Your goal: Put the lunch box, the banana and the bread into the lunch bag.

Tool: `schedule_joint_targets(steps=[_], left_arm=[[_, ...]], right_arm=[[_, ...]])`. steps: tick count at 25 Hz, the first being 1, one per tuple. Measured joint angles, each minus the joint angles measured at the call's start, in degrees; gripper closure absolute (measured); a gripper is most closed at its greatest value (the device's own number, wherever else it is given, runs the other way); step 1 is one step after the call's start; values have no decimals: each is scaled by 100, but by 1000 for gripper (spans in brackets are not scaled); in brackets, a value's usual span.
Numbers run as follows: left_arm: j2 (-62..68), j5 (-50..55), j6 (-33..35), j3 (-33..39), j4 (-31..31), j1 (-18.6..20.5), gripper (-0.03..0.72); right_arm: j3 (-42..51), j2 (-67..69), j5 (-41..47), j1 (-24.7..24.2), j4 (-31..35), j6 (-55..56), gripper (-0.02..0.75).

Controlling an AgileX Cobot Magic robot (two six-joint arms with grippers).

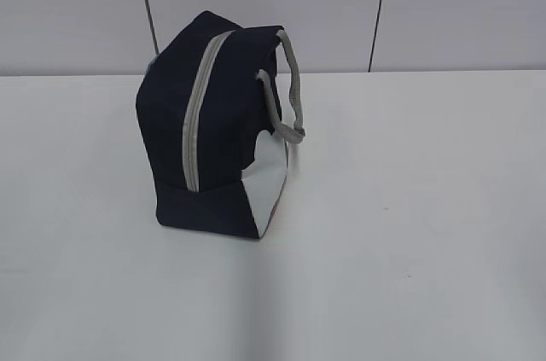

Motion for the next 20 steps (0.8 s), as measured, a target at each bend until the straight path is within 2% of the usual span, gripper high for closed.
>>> schedule_joint_targets(steps=[20], left_arm=[[0,0,26,0,0,0,445]], right_arm=[[0,0,0,0,0,0,215]])
